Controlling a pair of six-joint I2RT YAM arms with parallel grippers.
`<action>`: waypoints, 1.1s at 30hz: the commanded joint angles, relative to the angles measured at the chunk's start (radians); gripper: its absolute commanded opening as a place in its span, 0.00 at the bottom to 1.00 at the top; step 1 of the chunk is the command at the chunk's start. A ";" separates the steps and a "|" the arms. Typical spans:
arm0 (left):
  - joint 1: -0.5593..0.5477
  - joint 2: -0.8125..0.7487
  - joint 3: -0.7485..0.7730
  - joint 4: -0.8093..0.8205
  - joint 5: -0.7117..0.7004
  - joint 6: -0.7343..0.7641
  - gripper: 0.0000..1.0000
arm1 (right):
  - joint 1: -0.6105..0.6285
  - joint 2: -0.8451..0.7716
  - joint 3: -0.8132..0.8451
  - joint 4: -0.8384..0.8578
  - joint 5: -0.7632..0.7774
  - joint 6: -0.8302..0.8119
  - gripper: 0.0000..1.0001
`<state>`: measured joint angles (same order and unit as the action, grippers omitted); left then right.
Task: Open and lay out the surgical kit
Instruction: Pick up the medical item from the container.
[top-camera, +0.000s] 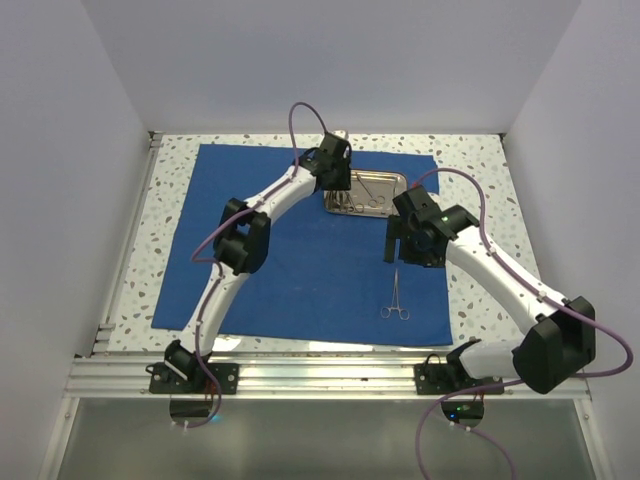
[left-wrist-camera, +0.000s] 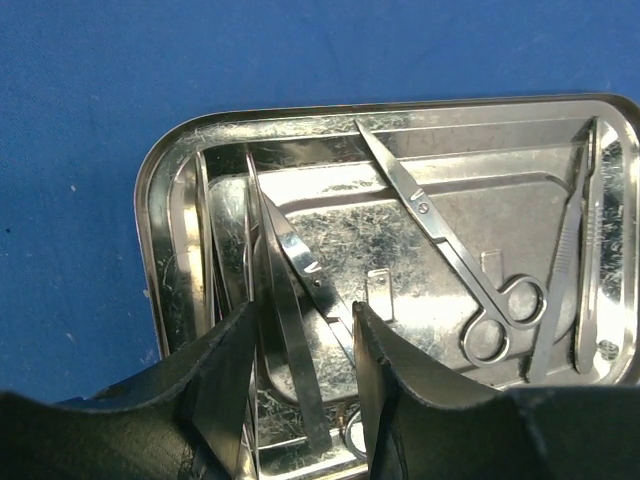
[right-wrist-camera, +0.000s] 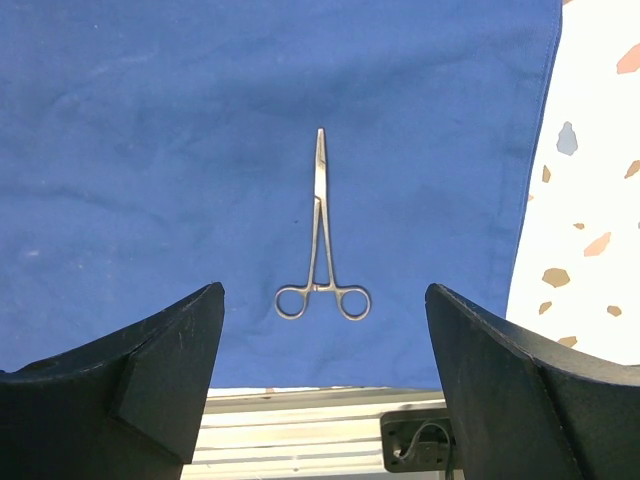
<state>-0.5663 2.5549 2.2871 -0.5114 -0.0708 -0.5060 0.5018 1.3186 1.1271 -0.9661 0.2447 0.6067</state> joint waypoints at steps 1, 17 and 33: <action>-0.003 0.018 0.048 0.050 -0.027 -0.009 0.47 | -0.002 0.007 0.008 -0.011 0.007 -0.016 0.84; -0.007 0.100 0.068 0.013 -0.047 0.003 0.20 | -0.019 0.025 0.005 -0.010 0.004 -0.022 0.80; 0.000 -0.125 0.002 0.002 -0.020 0.046 0.09 | -0.017 0.067 0.045 0.012 -0.002 -0.007 0.78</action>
<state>-0.5682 2.5683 2.2917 -0.5152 -0.1097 -0.4858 0.4877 1.3720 1.1286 -0.9718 0.2436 0.5983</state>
